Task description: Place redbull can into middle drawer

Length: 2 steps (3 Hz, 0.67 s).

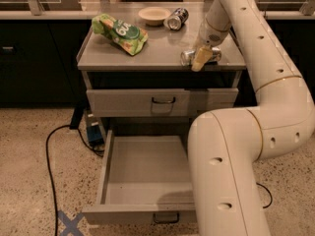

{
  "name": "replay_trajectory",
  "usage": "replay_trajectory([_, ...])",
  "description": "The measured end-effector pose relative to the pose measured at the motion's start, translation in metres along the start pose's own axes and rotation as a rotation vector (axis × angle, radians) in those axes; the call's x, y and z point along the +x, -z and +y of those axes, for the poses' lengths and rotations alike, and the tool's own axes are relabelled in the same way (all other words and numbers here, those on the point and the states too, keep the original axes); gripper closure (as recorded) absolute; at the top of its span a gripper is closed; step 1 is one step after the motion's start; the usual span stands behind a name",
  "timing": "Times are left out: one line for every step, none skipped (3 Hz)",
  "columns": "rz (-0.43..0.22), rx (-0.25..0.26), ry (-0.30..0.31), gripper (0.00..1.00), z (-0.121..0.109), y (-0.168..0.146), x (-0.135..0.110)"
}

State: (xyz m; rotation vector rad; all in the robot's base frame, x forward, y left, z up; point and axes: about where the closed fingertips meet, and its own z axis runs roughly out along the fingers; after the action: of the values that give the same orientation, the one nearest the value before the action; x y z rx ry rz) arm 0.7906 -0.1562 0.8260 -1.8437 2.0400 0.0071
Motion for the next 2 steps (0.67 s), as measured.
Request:
replay_trajectory([0.000, 0.000, 0.000, 0.65, 0.000, 0.000, 0.000])
replay_trajectory([-0.038, 0.065, 0.016, 0.88, -0.012, 0.020, -0.015])
